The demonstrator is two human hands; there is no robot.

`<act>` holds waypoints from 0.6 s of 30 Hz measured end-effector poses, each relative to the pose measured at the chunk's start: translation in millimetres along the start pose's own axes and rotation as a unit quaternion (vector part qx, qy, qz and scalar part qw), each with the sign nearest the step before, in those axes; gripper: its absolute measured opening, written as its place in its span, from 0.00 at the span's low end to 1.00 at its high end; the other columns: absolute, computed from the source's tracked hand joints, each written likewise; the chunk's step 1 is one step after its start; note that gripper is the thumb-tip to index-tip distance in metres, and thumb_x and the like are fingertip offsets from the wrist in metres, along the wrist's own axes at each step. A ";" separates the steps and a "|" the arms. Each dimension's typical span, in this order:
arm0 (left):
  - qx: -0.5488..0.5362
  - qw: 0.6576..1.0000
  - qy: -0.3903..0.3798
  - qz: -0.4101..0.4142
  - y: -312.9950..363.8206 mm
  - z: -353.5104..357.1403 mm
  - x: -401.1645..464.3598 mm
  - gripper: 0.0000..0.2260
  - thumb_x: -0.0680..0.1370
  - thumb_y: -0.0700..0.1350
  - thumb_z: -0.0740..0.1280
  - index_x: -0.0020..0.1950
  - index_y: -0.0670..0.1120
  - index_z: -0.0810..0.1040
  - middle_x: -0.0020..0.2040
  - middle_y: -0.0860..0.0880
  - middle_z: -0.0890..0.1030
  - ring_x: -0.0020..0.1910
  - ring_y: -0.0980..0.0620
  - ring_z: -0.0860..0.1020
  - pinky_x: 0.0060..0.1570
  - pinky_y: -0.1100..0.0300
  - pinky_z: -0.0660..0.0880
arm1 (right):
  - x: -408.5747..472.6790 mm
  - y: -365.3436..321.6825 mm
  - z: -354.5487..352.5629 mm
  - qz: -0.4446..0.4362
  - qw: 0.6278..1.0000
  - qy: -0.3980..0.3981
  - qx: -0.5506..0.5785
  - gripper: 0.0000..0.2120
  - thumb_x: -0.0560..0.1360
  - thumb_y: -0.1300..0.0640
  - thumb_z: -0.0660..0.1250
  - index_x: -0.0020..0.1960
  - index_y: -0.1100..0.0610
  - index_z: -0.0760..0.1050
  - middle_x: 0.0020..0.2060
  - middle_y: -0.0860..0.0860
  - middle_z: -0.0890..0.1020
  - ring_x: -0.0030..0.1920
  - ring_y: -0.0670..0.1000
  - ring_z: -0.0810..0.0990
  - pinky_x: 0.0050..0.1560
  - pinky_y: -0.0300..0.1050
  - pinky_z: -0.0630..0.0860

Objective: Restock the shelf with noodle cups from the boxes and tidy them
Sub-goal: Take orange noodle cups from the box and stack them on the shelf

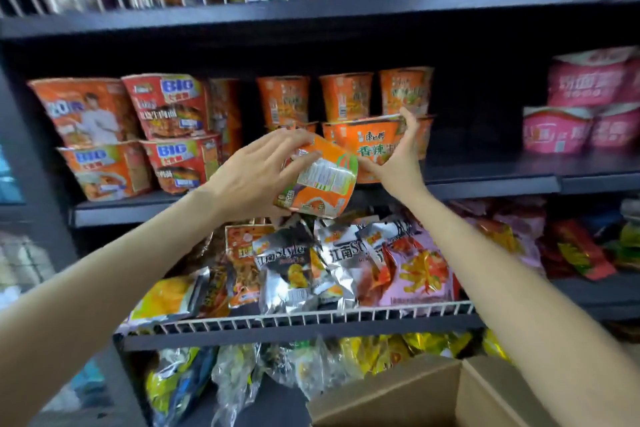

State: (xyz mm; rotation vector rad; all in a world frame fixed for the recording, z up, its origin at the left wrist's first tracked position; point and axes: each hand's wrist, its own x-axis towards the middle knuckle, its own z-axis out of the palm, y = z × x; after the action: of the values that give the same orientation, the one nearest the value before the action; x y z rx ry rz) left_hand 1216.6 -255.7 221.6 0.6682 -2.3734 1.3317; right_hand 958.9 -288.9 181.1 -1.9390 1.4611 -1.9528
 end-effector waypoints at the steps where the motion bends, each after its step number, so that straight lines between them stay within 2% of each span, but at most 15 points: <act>1: 0.016 1.000 0.000 0.001 -6.9 -0.4 0.9 0.44 0.63 0.64 0.75 0.69 0.41 0.66 0.67 0.38 0.69 0.66 0.41 0.67 0.68 0.49 0.63 | 3.4 7.6 10.4 0.021 1.000 -0.014 -0.005 0.50 0.66 0.51 0.77 0.76 0.55 0.47 0.75 0.56 0.55 0.74 0.53 0.57 0.73 0.51 0.59; 4: 0.065 0.997 0.022 0.016 -25.9 -1.3 7.9 0.40 0.65 0.57 0.77 0.69 0.40 0.66 0.67 0.36 0.68 0.67 0.41 0.65 0.69 0.50 0.59 | 7.2 21.4 24.7 0.093 0.995 -0.017 -0.038 0.51 0.69 0.51 0.75 0.77 0.53 0.43 0.76 0.57 0.53 0.76 0.56 0.52 0.74 0.60 0.55; 5: 0.080 0.996 0.030 0.023 -31.8 -2.0 12.2 0.39 0.65 0.55 0.77 0.69 0.40 0.65 0.68 0.36 0.68 0.68 0.40 0.65 0.70 0.49 0.58 | 7.1 16.8 20.7 0.091 0.995 0.002 -0.042 0.49 0.70 0.51 0.75 0.77 0.52 0.43 0.76 0.57 0.53 0.76 0.56 0.52 0.74 0.61 0.53; 7: 0.098 0.994 0.042 0.039 -42.1 -4.2 23.1 0.38 0.66 0.53 0.76 0.70 0.40 0.65 0.68 0.36 0.69 0.69 0.41 0.64 0.70 0.48 0.57 | 5.2 -4.2 4.0 0.017 0.999 0.039 0.004 0.42 0.73 0.53 0.72 0.77 0.52 0.48 0.75 0.52 0.56 0.75 0.51 0.53 0.74 0.56 0.54; 8: 0.108 0.992 0.049 0.051 -46.7 -5.6 29.3 0.38 0.66 0.52 0.76 0.71 0.40 0.66 0.69 0.36 0.69 0.70 0.41 0.64 0.70 0.48 0.57 | 3.7 -19.5 -5.9 -0.033 0.999 0.021 0.035 0.39 0.74 0.52 0.71 0.76 0.50 0.50 0.75 0.47 0.57 0.75 0.47 0.53 0.74 0.51 0.55; 9: 0.120 0.989 0.059 0.063 -50.6 -7.0 36.2 0.37 0.67 0.51 0.75 0.71 0.41 0.66 0.69 0.37 0.69 0.70 0.41 0.65 0.70 0.48 0.57 | 2.6 -36.0 -14.1 -0.076 0.995 -0.032 0.048 0.40 0.73 0.50 0.71 0.76 0.47 0.50 0.74 0.44 0.56 0.74 0.43 0.53 0.73 0.46 0.55; 10: 0.133 0.986 0.071 0.074 -53.9 -8.7 43.4 0.36 0.68 0.51 0.75 0.71 0.41 0.65 0.69 0.37 0.69 0.70 0.42 0.65 0.71 0.48 0.57 | 3.3 -50.2 -18.2 -0.107 0.989 -0.099 0.030 0.45 0.71 0.45 0.72 0.76 0.43 0.46 0.74 0.41 0.54 0.74 0.41 0.52 0.73 0.43 0.55; 11: 0.145 0.982 0.086 0.084 -56.5 -10.8 51.0 0.35 0.69 0.49 0.73 0.72 0.41 0.65 0.70 0.37 0.68 0.71 0.42 0.64 0.71 0.48 0.56 | 6.4 -60.7 -17.9 -0.127 0.981 -0.148 -0.017 0.51 0.67 0.39 0.73 0.75 0.40 0.41 0.76 0.42 0.50 0.76 0.42 0.49 0.73 0.45 0.54; 12: 0.155 0.978 0.100 0.093 -58.7 -12.5 59.2 0.34 0.71 0.48 0.71 0.73 0.41 0.63 0.71 0.38 0.68 0.71 0.43 0.63 0.71 0.48 0.54 | 11.8 -67.4 -15.5 -0.141 0.975 -0.158 -0.073 0.55 0.63 0.35 0.73 0.75 0.37 0.36 0.77 0.45 0.47 0.77 0.45 0.46 0.74 0.49 0.53; 13: 0.164 0.975 0.111 0.099 -60.1 -14.9 67.4 0.33 0.72 0.47 0.69 0.74 0.42 0.62 0.71 0.38 0.66 0.72 0.44 0.61 0.72 0.48 0.53 | 18.4 -72.0 -13.5 -0.154 0.972 -0.134 -0.118 0.58 0.62 0.33 0.72 0.74 0.37 0.33 0.78 0.50 0.46 0.77 0.49 0.45 0.75 0.53 0.54; 14: 0.174 0.973 0.120 0.097 -61.0 -15.7 74.9 0.32 0.73 0.47 0.67 0.75 0.42 0.60 0.73 0.39 0.65 0.73 0.44 0.58 0.72 0.48 0.52 | 26.1 -73.3 -11.6 -0.168 0.971 -0.089 -0.145 0.58 0.62 0.32 0.72 0.75 0.39 0.33 0.77 0.53 0.50 0.77 0.53 0.49 0.74 0.55 0.56; 16: 0.196 0.968 0.142 0.063 -59.0 -12.5 86.4 0.31 0.76 0.44 0.65 0.76 0.45 0.57 0.75 0.43 0.61 0.74 0.46 0.56 0.73 0.47 0.52 | 40.2 -70.0 -10.2 -0.191 0.965 0.020 -0.179 0.55 0.65 0.31 0.70 0.77 0.46 0.39 0.72 0.56 0.62 0.72 0.55 0.62 0.69 0.51 0.64; 18: 0.189 0.969 0.159 0.007 -47.5 -1.8 95.1 0.34 0.75 0.39 0.65 0.77 0.49 0.53 0.77 0.47 0.57 0.76 0.47 0.54 0.74 0.46 0.50 | 47.6 -60.0 -5.7 -0.172 0.960 0.086 -0.204 0.53 0.65 0.31 0.69 0.78 0.51 0.46 0.68 0.56 0.66 0.67 0.55 0.67 0.66 0.49 0.67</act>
State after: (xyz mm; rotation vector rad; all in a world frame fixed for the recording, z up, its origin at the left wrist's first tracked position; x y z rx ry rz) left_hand 1163.8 -297.8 303.6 0.4890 -1.8929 1.7720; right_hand 977.7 -280.6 255.1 -2.3848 1.7965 -2.1380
